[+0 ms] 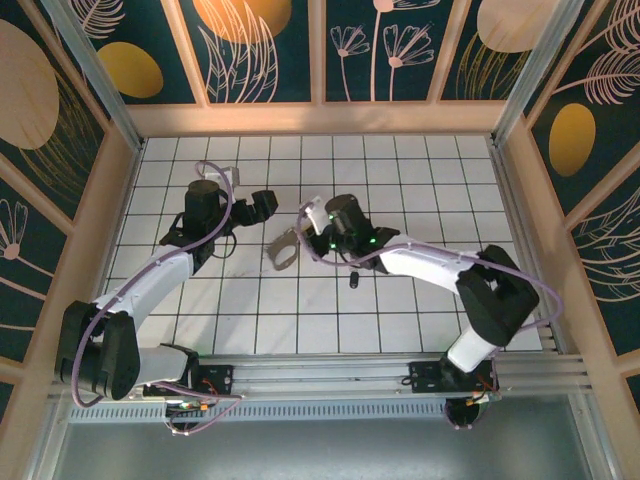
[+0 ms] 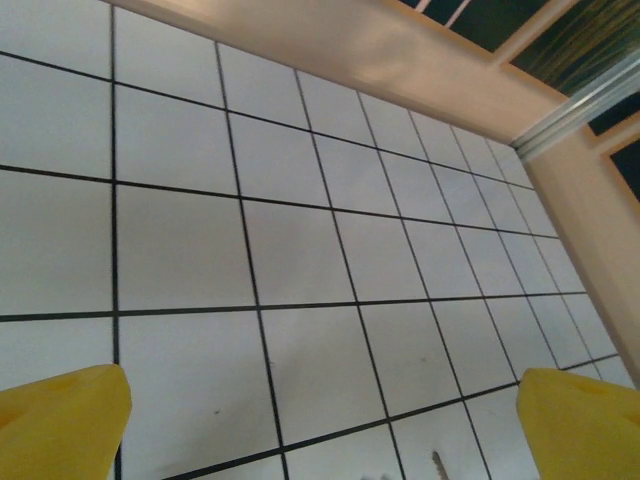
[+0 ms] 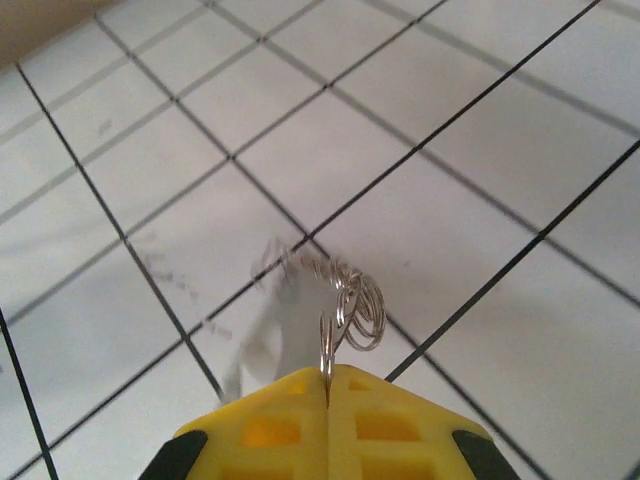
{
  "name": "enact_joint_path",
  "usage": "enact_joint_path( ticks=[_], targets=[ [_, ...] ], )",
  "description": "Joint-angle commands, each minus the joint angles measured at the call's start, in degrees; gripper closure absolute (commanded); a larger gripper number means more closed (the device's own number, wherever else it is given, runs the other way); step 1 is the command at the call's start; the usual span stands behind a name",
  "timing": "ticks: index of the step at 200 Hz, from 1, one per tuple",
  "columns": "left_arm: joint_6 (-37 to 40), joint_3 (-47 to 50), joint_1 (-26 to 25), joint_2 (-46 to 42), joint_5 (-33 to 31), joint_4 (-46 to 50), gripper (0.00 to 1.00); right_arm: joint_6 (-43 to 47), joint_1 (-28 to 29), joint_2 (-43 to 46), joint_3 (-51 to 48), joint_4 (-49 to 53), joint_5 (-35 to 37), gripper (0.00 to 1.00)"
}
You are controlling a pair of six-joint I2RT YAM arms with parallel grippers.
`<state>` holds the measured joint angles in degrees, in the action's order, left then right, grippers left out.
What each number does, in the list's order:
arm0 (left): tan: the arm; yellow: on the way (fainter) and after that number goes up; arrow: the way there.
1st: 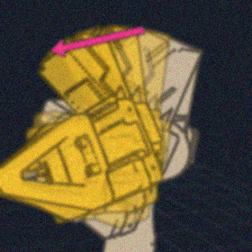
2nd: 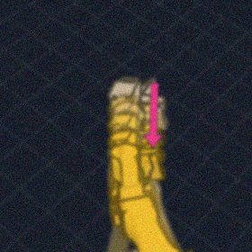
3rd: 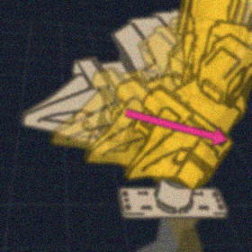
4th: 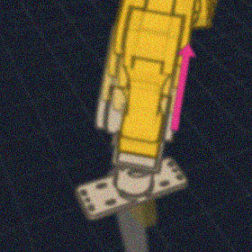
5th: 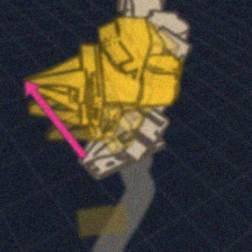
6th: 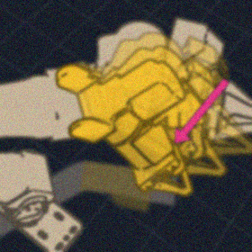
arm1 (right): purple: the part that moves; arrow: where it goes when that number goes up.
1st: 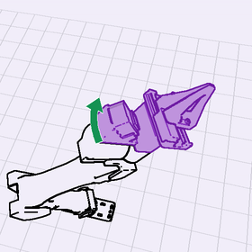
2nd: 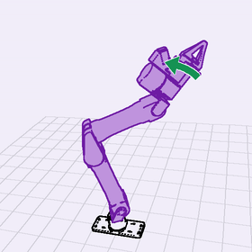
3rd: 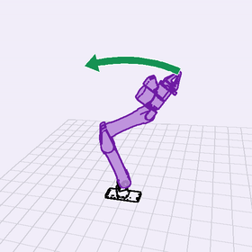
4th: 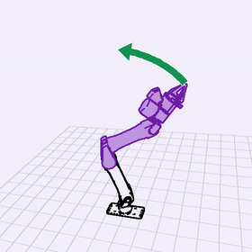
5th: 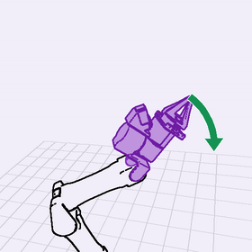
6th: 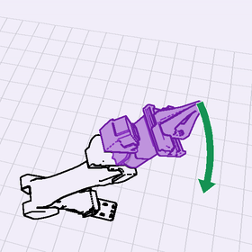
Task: Put the keys on the keyring
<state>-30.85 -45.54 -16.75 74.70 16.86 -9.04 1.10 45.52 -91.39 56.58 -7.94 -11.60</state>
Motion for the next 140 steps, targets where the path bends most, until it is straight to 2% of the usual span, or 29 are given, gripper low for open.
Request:
enact_joint_path(
  ticks=[1, 26, 45, 78, 88, 113, 140],
  targets=[
    [-1.1, -1.1, 0.4, -0.8, 5.1, -4.8, 0.04, -1.7, -3.0, 4.8, -0.6, -3.6, -4.5, 1.00],
    [-1.3, -0.7, 0.4, -1.3, 10.4, -8.9, 0.10, -3.2, -7.4, 7.9, 0.2, -4.2, -8.6, 1.00],
    [-1.8, -0.7, 0.4, -1.3, 14.9, -12.0, 0.18, -5.0, -10.5, 9.9, 0.5, -5.3, -11.4, 1.00],
    [-5.2, 0.3, 0.3, -0.7, 21.4, -20.7, 0.46, -8.5, -13.8, 12.7, 0.2, -8.3, -17.1, 1.00],
    [-6.2, 0.2, 0.2, 0.1, 23.1, -23.2, 0.52, -9.6, -16.5, 13.3, 0.0, -9.1, -18.9, 1.00],
    [-6.3, -1.1, -1.2, 2.0, 25.9, -25.5, 0.52, -10.5, -18.0, 14.4, -0.1, -9.7, -21.4, 1.00],
    [-4.0, -3.9, -3.5, 3.8, 27.0, -25.3, 0.48, -9.6, -18.4, 14.9, -0.2, -9.1, -22.1, 1.00]
  ],
)
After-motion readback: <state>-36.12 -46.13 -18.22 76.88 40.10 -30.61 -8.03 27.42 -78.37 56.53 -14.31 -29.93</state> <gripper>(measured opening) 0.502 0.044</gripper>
